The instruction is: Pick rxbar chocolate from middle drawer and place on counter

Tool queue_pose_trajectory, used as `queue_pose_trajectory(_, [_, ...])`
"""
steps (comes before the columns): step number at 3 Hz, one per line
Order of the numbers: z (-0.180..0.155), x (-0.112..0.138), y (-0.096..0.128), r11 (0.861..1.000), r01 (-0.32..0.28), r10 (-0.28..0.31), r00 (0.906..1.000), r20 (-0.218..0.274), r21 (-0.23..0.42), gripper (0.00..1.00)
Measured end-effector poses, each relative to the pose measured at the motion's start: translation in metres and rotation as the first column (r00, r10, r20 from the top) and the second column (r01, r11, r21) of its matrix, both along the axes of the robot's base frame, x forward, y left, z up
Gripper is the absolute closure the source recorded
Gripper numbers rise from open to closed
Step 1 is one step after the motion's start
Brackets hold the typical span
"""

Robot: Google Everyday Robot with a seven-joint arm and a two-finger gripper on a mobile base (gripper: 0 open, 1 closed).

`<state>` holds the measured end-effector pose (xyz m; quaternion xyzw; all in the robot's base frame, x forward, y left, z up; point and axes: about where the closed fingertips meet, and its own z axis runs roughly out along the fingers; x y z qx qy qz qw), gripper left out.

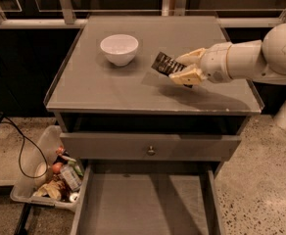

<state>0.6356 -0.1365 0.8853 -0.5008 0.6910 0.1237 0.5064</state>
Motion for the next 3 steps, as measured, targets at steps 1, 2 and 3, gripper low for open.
queue_pose_trajectory(1, [0.0, 0.0, 0.0, 1.0, 0.0, 0.0, 1.0, 0.0, 0.0, 0.11])
queue_pose_trajectory(2, [0.0, 0.0, 0.0001, 1.0, 0.0, 0.0, 1.0, 0.0, 0.0, 0.0])
queue_pose_trajectory(3, [0.0, 0.0, 0.0001, 1.0, 0.0, 0.0, 1.0, 0.0, 0.0, 0.0])
